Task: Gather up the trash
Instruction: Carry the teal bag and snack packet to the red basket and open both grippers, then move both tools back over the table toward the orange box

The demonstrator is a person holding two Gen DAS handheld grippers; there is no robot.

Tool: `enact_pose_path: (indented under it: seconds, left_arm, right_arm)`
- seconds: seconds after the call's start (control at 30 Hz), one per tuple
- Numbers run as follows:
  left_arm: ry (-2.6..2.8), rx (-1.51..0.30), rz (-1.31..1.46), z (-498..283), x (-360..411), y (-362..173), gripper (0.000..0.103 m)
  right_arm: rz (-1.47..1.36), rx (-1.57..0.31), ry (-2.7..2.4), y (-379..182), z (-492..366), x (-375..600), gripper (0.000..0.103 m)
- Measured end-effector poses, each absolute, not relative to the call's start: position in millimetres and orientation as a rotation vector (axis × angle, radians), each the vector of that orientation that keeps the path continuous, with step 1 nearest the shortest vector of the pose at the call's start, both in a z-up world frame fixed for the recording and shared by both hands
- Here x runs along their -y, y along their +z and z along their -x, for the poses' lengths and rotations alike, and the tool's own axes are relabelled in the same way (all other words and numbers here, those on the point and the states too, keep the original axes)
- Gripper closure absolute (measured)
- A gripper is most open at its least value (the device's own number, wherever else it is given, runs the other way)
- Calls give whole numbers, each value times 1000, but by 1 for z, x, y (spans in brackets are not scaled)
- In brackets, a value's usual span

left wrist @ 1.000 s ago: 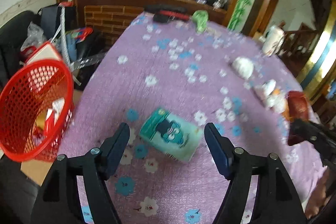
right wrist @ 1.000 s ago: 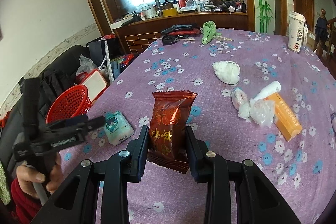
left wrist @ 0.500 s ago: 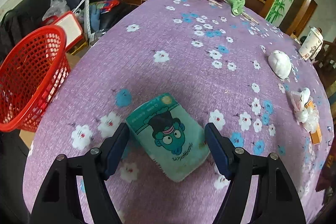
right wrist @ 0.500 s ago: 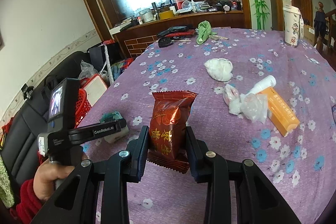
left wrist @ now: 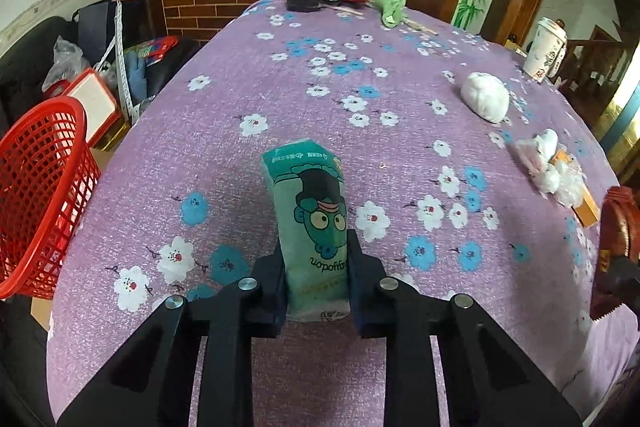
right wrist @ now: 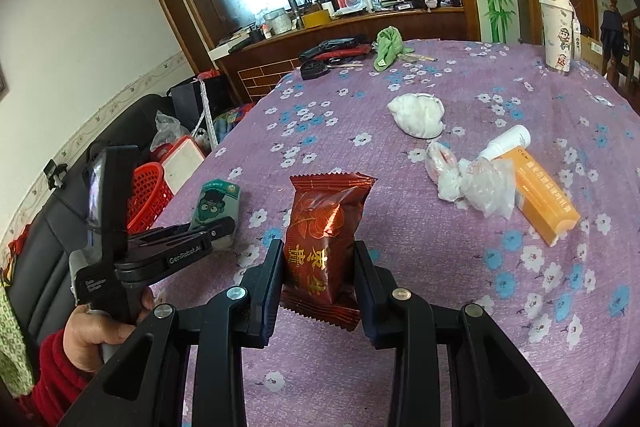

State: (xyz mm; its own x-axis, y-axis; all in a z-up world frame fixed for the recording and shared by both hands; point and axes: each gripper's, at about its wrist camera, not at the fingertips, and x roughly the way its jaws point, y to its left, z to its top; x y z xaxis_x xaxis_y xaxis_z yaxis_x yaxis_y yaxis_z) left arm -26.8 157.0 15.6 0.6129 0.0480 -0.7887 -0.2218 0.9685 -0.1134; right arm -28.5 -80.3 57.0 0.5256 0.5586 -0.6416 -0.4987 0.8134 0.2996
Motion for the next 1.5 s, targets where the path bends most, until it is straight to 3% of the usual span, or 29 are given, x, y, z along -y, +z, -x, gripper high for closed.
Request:
enact_pose_path:
  seconds: [0.4, 1.03, 1.1, 1.17, 1.2, 1.27, 1.5]
  left_arm:
    - [172, -777, 245, 74, -194, 63, 81]
    - [473, -726, 375, 147, -386, 61, 80]
    - [485, -723, 387, 149, -396, 58, 76]
    - [502, -712, 387, 152, -402, 57, 71]
    - [510, -710, 392, 154, -404, 58, 52]
    - [513, -687, 405, 158, -404, 58, 40]
    - [481, -665, 386, 161, -385, 63, 40]
  right_arm:
    - [-8, -845, 731, 69, 25, 22, 67]
    - [195, -884, 1059, 93, 35, -248, 66]
    - [209, -888, 1061, 91, 32, -272, 65]
    - [225, -890, 1041, 89, 27, -288, 52]
    - [219, -884, 1032, 90, 25, -290, 50]
    - [192, -874, 1033, 94, 22, -287, 49]
    - [134, -822, 992, 108, 21, -231, 42]
